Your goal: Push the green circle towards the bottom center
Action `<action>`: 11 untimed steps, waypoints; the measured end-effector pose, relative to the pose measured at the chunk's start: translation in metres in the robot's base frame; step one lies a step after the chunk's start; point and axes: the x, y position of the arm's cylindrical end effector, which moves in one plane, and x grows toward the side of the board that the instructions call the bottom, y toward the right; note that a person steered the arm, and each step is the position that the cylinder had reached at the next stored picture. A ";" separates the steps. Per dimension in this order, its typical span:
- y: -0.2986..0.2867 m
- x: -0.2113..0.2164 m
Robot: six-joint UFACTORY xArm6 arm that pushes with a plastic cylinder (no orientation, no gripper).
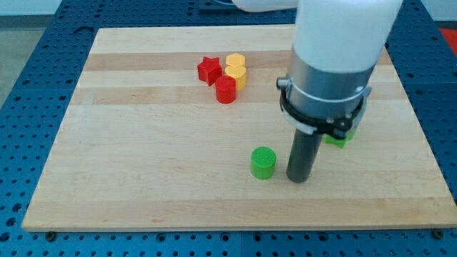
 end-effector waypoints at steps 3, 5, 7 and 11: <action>-0.029 0.002; -0.064 0.031; -0.005 0.017; -0.077 0.003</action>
